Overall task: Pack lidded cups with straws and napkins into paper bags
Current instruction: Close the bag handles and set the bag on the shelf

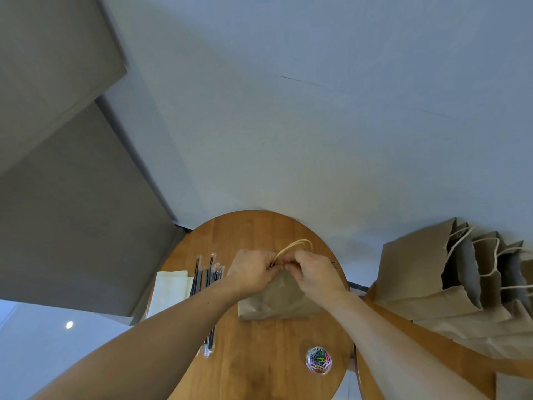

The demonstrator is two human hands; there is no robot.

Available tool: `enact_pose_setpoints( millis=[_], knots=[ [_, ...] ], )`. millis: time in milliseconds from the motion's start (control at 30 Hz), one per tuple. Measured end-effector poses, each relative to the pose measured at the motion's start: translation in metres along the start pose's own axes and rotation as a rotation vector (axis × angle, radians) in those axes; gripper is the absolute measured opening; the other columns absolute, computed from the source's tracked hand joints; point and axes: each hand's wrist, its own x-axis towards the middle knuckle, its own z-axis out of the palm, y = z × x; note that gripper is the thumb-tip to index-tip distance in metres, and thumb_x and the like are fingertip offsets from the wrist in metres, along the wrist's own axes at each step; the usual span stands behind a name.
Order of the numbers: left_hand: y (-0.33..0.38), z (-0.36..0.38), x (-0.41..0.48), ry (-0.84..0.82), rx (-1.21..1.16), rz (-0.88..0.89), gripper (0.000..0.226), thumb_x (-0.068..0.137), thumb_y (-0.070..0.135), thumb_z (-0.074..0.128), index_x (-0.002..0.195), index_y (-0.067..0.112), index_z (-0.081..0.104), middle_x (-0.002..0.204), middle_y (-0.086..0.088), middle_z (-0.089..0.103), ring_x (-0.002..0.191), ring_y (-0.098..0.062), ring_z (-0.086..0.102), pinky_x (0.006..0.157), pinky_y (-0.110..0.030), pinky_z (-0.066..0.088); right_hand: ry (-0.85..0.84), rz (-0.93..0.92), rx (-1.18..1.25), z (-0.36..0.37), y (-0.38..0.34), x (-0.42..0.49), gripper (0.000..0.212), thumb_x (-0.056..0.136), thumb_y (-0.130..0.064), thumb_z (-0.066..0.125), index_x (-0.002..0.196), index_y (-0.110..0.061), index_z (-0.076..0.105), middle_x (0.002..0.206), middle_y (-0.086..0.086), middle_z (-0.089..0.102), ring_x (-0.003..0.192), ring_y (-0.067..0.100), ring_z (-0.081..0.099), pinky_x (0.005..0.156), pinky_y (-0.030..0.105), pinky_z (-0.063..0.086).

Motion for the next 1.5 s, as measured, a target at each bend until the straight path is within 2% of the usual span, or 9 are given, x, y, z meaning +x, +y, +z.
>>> enact_pose_setpoints(
  millis=[167, 500, 800, 967, 1100, 1233, 1300, 1400, 1500],
  knots=[
    [0.001, 0.000, -0.002, 0.000, -0.034, -0.025, 0.022, 0.096, 0.031, 0.054, 0.078, 0.025, 0.065, 0.057, 0.012, 0.051, 0.056, -0.007, 0.048, 0.053, -0.018, 0.025, -0.004, 0.020, -0.036, 0.004, 0.001, -0.003, 0.019, 0.097, -0.025, 0.059, 0.110, -0.014, 0.067, 0.102, 0.000, 0.072, 0.092, 0.019, 0.067, 0.081, 0.036, 0.053],
    [0.004, 0.001, -0.006, 0.036, -0.030, -0.035, 0.045, 0.095, 0.032, 0.057, 0.054, 0.039, 0.039, 0.048, 0.015, 0.043, 0.047, 0.001, 0.041, 0.052, -0.017, 0.022, -0.004, 0.058, -0.178, 0.007, -0.003, -0.001, 0.022, 0.095, -0.039, 0.060, 0.105, -0.022, 0.069, 0.095, -0.004, 0.071, 0.084, 0.017, 0.065, 0.071, 0.034, 0.051],
    [0.003, 0.007, -0.009, 0.091, -0.059, -0.020, 0.022, 0.095, 0.032, 0.058, 0.078, 0.033, 0.071, 0.049, 0.022, 0.043, 0.048, 0.006, 0.042, 0.055, -0.014, 0.022, -0.148, 0.069, -0.283, 0.002, -0.008, 0.010, 0.018, 0.096, -0.035, 0.058, 0.105, -0.023, 0.067, 0.093, -0.001, 0.066, 0.082, 0.024, 0.065, 0.065, 0.036, 0.051],
    [0.006, 0.005, -0.011, 0.070, -0.054, -0.037, 0.027, 0.096, 0.033, 0.057, 0.070, 0.038, 0.062, 0.052, 0.020, 0.045, 0.051, 0.004, 0.043, 0.059, -0.025, 0.027, -0.149, 0.028, -0.339, 0.002, -0.008, 0.008, 0.023, 0.097, -0.036, 0.056, 0.109, -0.020, 0.065, 0.100, 0.001, 0.065, 0.083, 0.023, 0.064, 0.070, 0.039, 0.054],
    [0.010, -0.007, -0.011, 0.049, -0.022, -0.057, 0.022, 0.092, 0.032, 0.056, 0.070, 0.034, 0.058, 0.059, 0.013, 0.054, 0.059, -0.005, 0.053, 0.063, -0.029, 0.036, 0.011, -0.100, -0.206, -0.003, -0.008, -0.013, 0.028, 0.096, -0.032, 0.059, 0.122, -0.022, 0.063, 0.122, -0.004, 0.061, 0.089, 0.020, 0.066, 0.070, 0.038, 0.055],
    [-0.002, -0.011, -0.019, 0.054, -0.038, -0.102, 0.017, 0.085, 0.034, 0.063, 0.101, 0.035, 0.070, 0.093, 0.016, 0.071, 0.080, -0.001, 0.062, 0.075, -0.022, 0.048, 0.315, -0.350, -0.091, -0.012, 0.007, -0.040, 0.008, 0.090, -0.021, 0.068, 0.096, -0.016, 0.072, 0.100, -0.007, 0.068, 0.062, 0.000, 0.052, 0.052, 0.023, 0.051],
    [-0.014, -0.010, -0.028, 0.045, -0.083, -0.139, 0.038, 0.081, 0.033, 0.069, 0.119, 0.036, 0.065, 0.107, 0.019, 0.068, 0.086, 0.006, 0.056, 0.073, -0.009, 0.043, 0.350, -0.251, -0.090, -0.018, 0.021, -0.046, 0.017, 0.089, -0.030, 0.066, 0.101, -0.017, 0.068, 0.102, -0.007, 0.064, 0.068, -0.004, 0.049, 0.055, 0.020, 0.050],
    [-0.029, -0.007, -0.041, 0.014, -0.147, -0.219, 0.066, 0.078, 0.029, 0.075, 0.139, 0.035, 0.049, 0.126, 0.017, 0.057, 0.105, 0.001, 0.052, 0.080, -0.012, 0.044, 0.249, 0.080, -0.055, -0.026, 0.044, -0.047, 0.060, 0.084, -0.040, 0.072, 0.136, -0.023, 0.048, 0.131, -0.010, 0.045, 0.092, 0.002, 0.054, 0.075, 0.026, 0.050],
    [-0.038, -0.004, -0.050, 0.005, -0.234, -0.334, 0.068, 0.080, 0.023, 0.076, 0.140, 0.034, 0.047, 0.130, 0.016, 0.053, 0.106, -0.002, 0.053, 0.071, -0.009, 0.042, 0.027, 0.269, 0.145, -0.023, 0.062, -0.044, 0.076, 0.084, -0.037, 0.075, 0.148, -0.032, 0.033, 0.137, -0.020, 0.037, 0.105, 0.000, 0.054, 0.089, 0.027, 0.049]
  ],
)
